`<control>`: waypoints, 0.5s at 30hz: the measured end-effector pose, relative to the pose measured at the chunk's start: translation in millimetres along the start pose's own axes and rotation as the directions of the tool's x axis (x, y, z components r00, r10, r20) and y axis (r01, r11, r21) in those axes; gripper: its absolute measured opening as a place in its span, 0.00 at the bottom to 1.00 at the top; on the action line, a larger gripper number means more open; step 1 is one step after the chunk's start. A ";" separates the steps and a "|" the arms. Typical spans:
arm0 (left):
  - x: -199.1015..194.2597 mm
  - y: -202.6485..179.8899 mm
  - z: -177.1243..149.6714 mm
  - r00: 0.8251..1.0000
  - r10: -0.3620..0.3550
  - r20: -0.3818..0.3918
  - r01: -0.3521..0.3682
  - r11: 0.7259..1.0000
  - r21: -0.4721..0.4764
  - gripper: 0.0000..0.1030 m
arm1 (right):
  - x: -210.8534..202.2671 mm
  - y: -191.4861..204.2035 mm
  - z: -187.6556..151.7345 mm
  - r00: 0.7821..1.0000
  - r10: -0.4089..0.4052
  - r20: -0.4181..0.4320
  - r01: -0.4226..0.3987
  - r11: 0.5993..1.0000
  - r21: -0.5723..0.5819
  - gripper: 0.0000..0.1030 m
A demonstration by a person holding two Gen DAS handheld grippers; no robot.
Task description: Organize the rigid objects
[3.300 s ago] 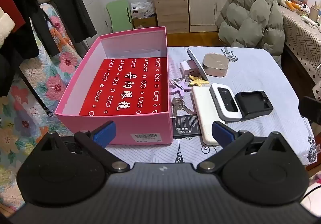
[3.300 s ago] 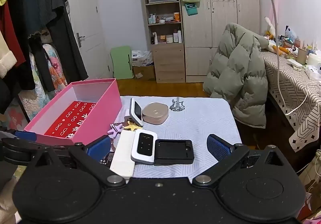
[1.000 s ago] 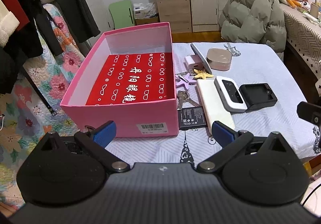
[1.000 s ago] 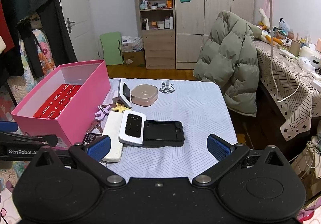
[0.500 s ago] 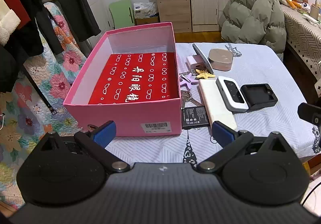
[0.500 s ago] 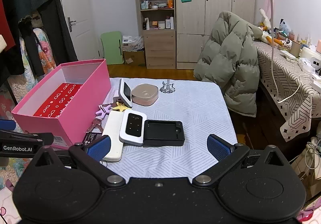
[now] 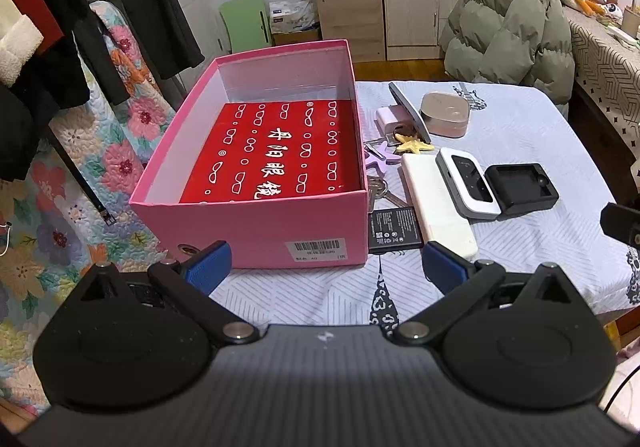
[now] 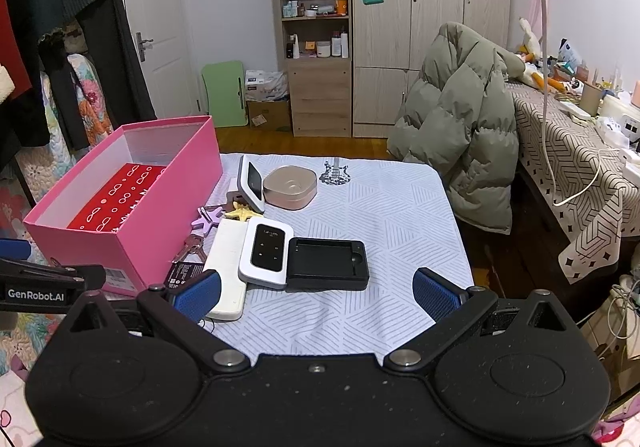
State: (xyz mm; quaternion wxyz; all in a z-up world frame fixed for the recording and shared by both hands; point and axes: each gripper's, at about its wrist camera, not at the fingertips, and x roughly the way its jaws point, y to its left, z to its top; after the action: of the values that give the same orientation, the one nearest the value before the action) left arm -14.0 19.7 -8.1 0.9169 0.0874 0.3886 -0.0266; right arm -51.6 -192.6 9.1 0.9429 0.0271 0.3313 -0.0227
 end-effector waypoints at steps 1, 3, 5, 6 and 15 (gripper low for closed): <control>0.0 0.0 0.0 1.000 -0.001 -0.001 0.001 1.000 -0.001 1.00 | -0.2 0.0 -0.4 1.000 -0.001 -0.001 0.001 1.000 -0.001 1.00; 0.6 -0.1 -0.6 1.000 0.000 -0.003 0.000 1.000 0.001 1.00 | 0.4 -0.7 -0.6 1.000 -0.001 -0.006 0.001 1.000 -0.001 1.00; 1.1 -0.6 -1.0 1.000 0.001 -0.005 -0.001 1.000 0.005 1.00 | 1.2 -1.6 -0.4 1.000 0.000 -0.009 0.000 1.000 0.001 1.00; 1.2 -1.0 -1.1 1.000 0.001 -0.005 -0.001 1.000 0.007 1.00 | 1.4 -1.9 -0.1 1.000 -0.001 -0.010 0.001 1.000 0.001 1.00; 9.1 -1.1 1.4 1.000 -0.011 -0.027 0.012 0.999 0.031 1.00 | 8.6 -2.1 -3.0 1.000 0.022 -0.004 -0.022 1.000 0.006 1.00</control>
State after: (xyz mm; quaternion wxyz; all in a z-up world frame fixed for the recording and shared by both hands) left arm -6.9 18.5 -13.8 0.9099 0.0999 0.4010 -0.0367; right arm -46.8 -194.7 1.2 0.9422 0.0336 0.3330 -0.0131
